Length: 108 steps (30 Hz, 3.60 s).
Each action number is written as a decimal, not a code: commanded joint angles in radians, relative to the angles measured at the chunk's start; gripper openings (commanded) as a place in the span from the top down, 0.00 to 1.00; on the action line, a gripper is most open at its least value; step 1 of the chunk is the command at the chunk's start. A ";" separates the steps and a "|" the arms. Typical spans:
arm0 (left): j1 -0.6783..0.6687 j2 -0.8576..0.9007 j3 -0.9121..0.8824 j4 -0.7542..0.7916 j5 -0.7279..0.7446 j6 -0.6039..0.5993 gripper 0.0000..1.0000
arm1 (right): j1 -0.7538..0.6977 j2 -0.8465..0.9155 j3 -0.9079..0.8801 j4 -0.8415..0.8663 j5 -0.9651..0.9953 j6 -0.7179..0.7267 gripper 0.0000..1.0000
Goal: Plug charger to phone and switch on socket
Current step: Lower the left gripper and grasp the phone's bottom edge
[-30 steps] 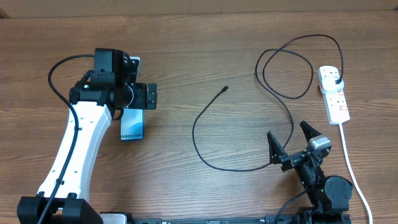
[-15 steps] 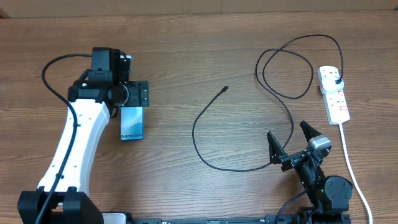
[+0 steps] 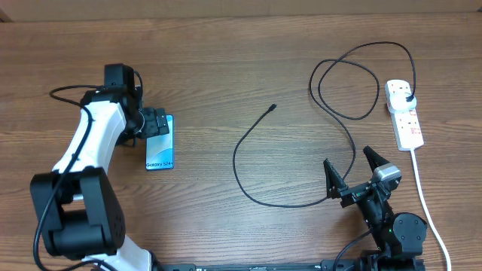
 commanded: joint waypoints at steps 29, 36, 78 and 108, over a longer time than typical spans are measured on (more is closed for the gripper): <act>-0.058 0.177 0.018 0.031 0.033 -0.039 0.03 | 0.006 -0.010 -0.011 0.006 -0.004 0.003 0.00; -0.067 0.184 0.018 0.032 0.033 -0.039 0.11 | 0.006 -0.010 -0.011 0.006 -0.004 0.003 0.00; -0.305 0.185 -0.067 0.077 0.062 -0.122 0.20 | 0.006 -0.010 -0.011 0.006 -0.004 0.004 0.00; -0.328 0.283 -0.068 0.106 0.030 -0.061 0.16 | 0.006 -0.010 -0.011 0.006 -0.004 0.003 0.00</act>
